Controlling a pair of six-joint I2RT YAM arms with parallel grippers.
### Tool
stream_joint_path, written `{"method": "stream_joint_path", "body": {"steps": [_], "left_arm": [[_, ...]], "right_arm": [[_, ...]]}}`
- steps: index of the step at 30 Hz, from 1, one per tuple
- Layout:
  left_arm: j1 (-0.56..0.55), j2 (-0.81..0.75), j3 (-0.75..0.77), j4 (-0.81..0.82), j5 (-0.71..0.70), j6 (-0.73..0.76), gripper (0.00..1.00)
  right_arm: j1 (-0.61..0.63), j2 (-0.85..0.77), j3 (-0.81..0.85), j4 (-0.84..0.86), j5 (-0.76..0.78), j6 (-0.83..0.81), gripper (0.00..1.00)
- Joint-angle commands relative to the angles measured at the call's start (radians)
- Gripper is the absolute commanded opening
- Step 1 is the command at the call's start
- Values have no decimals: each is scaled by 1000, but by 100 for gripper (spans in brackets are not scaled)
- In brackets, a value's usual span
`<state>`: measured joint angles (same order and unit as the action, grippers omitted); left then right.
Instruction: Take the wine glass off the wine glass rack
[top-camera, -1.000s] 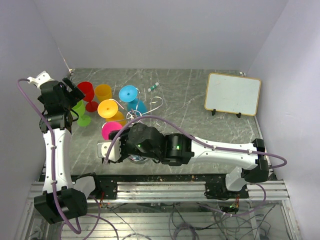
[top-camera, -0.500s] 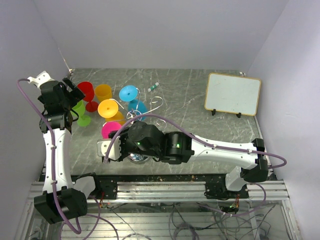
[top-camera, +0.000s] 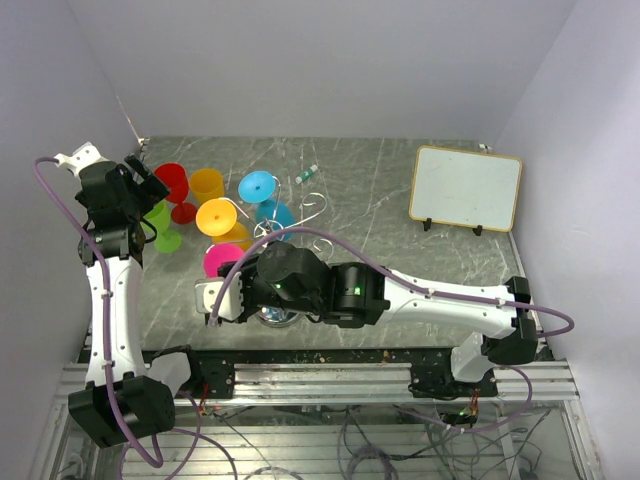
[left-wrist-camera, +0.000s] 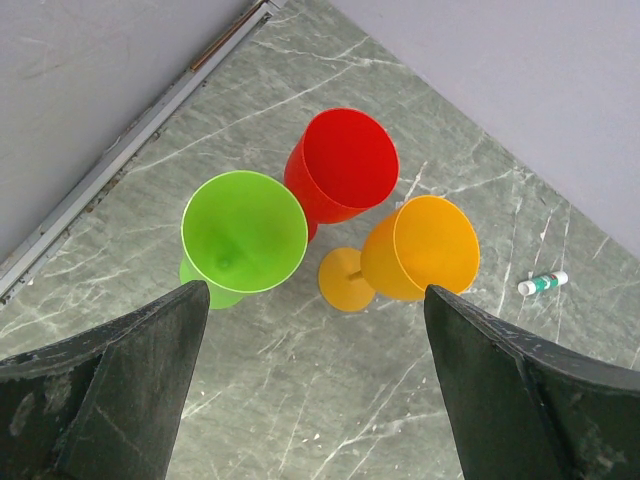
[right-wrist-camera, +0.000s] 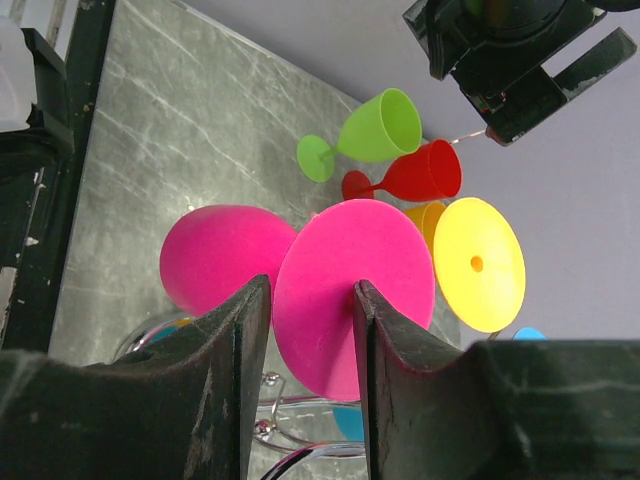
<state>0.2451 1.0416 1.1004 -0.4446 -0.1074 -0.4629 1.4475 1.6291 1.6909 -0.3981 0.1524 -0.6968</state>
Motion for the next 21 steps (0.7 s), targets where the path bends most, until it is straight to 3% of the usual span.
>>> {"method": "stream_joint_path", "body": {"steps": [1,5,11,21], "left_arm": [[13,2,-5,36,19,2,99],[15,3,-4,34,19,3,99],[15,5,-5,37,20,4,99],[18,6,-5,38,26,3,99]], "right_arm": [[-1,-64,16,-6,-17,2,13],[-1,-73,-3,14,-4,1,34],[0,-63,8,3,5,-1,53],[39,-14,41,-40,78,-13,60]]}}
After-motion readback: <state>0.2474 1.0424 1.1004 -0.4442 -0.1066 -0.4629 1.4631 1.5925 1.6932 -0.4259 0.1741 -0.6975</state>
